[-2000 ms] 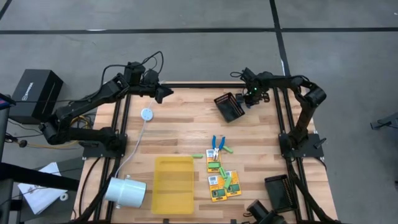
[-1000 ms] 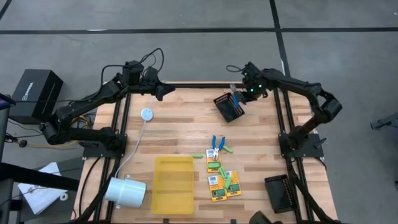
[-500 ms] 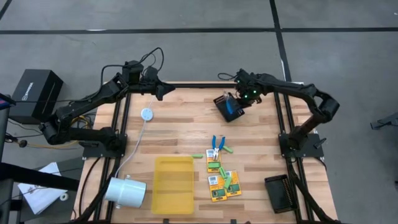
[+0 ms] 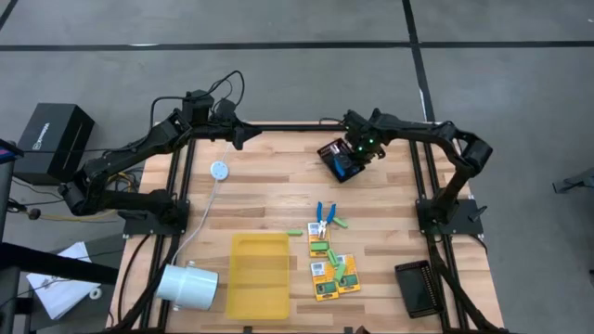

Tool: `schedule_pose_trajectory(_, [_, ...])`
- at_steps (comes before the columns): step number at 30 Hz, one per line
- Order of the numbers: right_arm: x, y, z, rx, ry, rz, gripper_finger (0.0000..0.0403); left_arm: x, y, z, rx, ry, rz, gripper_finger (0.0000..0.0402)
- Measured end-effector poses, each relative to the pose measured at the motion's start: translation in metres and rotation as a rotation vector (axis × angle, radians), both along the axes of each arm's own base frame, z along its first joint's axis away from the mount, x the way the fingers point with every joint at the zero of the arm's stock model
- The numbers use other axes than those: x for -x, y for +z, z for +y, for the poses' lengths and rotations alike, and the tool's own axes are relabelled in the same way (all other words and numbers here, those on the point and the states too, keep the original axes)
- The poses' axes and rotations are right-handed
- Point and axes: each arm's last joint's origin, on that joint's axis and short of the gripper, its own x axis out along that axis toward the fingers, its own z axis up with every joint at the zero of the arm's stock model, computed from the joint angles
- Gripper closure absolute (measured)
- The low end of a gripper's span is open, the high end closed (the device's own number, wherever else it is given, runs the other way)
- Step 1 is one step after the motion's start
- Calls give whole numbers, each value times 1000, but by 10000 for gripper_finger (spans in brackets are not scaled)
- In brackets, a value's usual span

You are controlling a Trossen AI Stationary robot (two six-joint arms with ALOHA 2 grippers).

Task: Pick & Place School Supplies
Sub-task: Put the blue punch plier into the top black bin

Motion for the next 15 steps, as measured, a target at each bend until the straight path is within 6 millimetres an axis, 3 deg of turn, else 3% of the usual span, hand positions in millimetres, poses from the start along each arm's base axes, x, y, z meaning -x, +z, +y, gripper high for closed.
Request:
schedule_pose_trajectory(6, [3,0,-4,0,7,-9,371,0,0,0,-1,-3,-3,280])
schedule_pose_trajectory(15, [2,0,-4,-10,14,-26,251,0,0,0,-13,-8,0,280])
